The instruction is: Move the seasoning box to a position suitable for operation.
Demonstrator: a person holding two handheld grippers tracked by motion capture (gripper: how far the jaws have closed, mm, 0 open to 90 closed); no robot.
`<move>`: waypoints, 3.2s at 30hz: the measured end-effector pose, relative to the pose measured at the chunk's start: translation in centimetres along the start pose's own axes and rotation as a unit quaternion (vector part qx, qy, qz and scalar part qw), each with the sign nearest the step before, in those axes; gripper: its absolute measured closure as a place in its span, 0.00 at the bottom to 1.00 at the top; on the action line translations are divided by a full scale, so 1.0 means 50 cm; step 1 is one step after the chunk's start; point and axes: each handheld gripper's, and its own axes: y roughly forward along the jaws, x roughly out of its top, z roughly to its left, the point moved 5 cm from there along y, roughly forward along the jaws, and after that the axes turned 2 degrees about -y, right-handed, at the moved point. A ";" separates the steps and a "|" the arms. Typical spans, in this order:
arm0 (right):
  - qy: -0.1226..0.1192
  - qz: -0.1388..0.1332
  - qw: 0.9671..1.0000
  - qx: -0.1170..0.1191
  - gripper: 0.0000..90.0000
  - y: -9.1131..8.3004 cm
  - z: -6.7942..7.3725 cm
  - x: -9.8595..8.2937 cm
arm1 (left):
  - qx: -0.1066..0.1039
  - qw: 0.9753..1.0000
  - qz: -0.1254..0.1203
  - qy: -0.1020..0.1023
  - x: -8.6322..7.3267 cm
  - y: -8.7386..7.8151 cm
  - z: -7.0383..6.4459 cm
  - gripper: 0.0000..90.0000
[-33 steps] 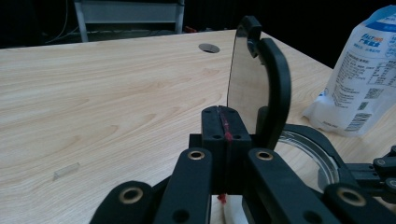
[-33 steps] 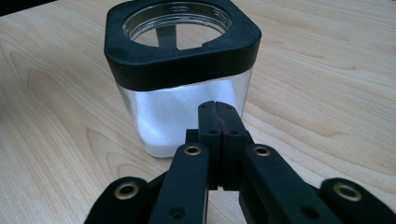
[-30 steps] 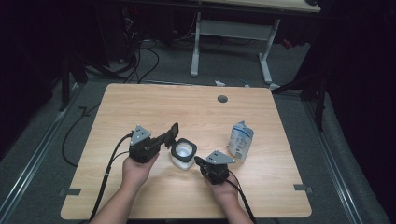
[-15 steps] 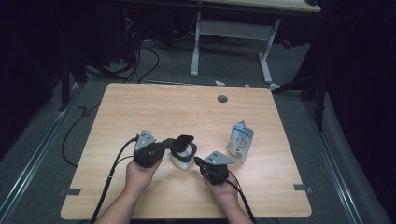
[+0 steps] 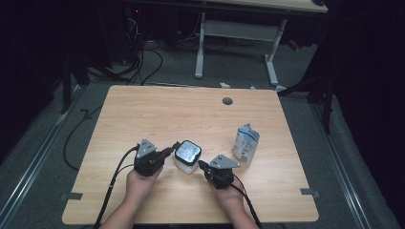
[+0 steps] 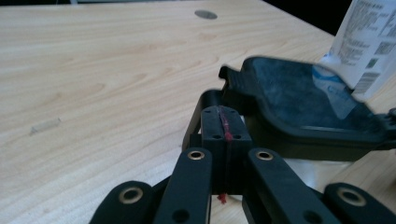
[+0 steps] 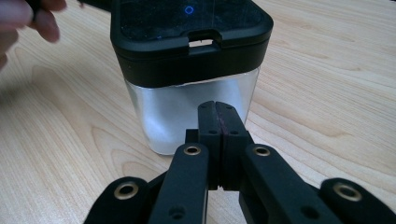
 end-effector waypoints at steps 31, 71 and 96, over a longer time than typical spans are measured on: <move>0.011 0.003 1.000 -0.015 1.00 -0.030 -0.020 -0.024 | -0.011 1.000 0.009 0.005 0.020 0.083 0.018 1.00; 0.040 0.028 0.997 -0.056 1.00 -0.008 -0.069 -0.026 | 0.069 0.997 0.018 0.014 -0.084 -0.122 0.119 0.65; 0.024 0.025 0.998 -0.045 1.00 0.023 -0.056 0.004 | 0.067 0.997 0.007 0.025 -0.084 -0.127 0.113 0.58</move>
